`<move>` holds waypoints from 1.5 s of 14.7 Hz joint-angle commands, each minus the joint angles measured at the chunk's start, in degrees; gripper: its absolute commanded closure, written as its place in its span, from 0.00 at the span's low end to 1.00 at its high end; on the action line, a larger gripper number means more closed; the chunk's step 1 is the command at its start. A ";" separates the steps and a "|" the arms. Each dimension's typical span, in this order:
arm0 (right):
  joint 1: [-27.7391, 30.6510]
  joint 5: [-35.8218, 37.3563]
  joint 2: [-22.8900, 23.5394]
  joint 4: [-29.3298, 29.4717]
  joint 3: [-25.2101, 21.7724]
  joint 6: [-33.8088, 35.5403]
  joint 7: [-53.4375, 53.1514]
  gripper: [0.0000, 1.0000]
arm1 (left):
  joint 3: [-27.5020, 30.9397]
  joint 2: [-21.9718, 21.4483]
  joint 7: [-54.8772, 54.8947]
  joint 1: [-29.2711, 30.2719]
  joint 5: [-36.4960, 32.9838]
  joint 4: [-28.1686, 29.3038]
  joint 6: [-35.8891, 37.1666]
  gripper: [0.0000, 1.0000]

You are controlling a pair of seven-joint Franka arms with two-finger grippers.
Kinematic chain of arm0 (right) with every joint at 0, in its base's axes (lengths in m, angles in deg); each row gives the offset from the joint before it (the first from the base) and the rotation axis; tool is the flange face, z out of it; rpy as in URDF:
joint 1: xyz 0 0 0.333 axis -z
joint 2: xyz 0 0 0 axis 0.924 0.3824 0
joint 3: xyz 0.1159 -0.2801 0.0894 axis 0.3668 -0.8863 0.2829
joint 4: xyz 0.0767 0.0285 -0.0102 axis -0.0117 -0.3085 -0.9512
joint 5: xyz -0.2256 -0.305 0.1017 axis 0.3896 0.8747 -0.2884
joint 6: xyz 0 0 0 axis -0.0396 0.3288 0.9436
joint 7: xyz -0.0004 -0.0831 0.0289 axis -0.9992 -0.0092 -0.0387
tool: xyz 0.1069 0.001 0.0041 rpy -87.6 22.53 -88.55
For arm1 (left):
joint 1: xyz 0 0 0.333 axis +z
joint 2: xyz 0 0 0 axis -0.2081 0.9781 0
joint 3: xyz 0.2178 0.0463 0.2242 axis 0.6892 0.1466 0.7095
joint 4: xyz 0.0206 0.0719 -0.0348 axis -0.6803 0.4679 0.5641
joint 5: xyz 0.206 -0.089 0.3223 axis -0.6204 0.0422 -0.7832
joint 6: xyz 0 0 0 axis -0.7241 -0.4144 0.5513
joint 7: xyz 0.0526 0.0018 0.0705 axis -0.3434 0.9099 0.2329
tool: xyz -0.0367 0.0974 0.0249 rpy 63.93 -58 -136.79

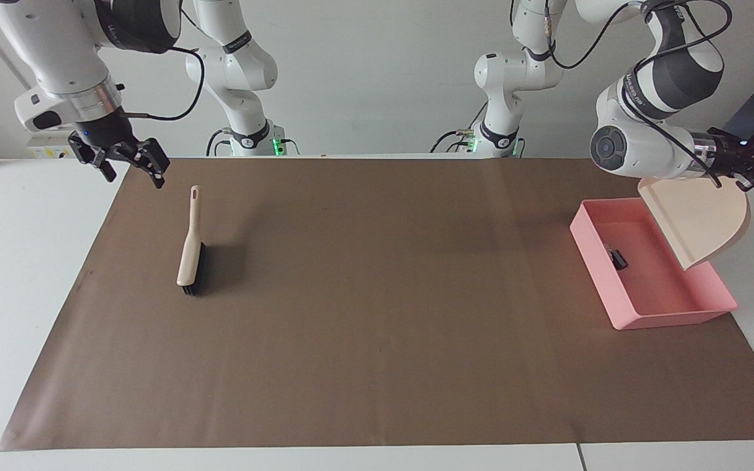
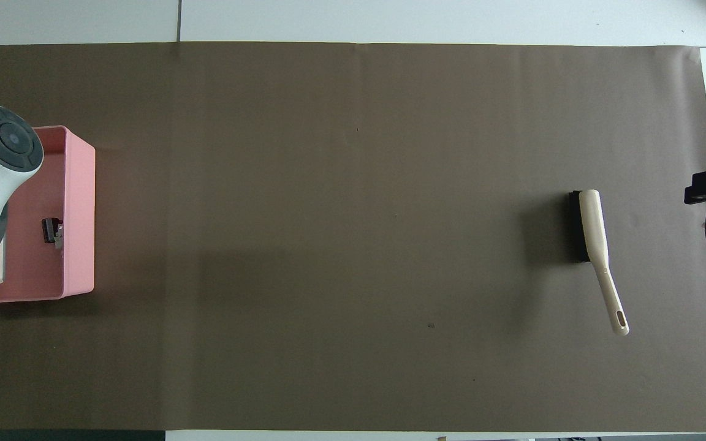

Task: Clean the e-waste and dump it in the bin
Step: 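Lift the dustpan out of the bin while the right gripper releases the brush, then lower the dustpan onto the table beside the bin with the left gripper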

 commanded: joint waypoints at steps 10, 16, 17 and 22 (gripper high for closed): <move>-6.24 -0.15 3.24 3.99 -4.44 5.79 -0.57 0.00 | 0.08 1.48 1.03 -11.73 27.31 3.05 -6.20 0.96; -6.07 -0.33 3.15 3.99 -4.44 5.70 -0.74 0.00 | 0.00 1.84 -2.83 -14.82 32.86 11.05 -18.33 0.96; -5.98 -0.33 3.15 3.99 -4.44 5.70 -0.74 0.00 | 0.00 2.45 -3.54 -15.00 32.94 11.85 -19.48 0.96; -6.06 -0.33 3.15 3.99 -4.44 5.70 -0.74 0.00 | 0.00 7.98 -3.99 -19.13 35.75 11.86 -22.46 0.98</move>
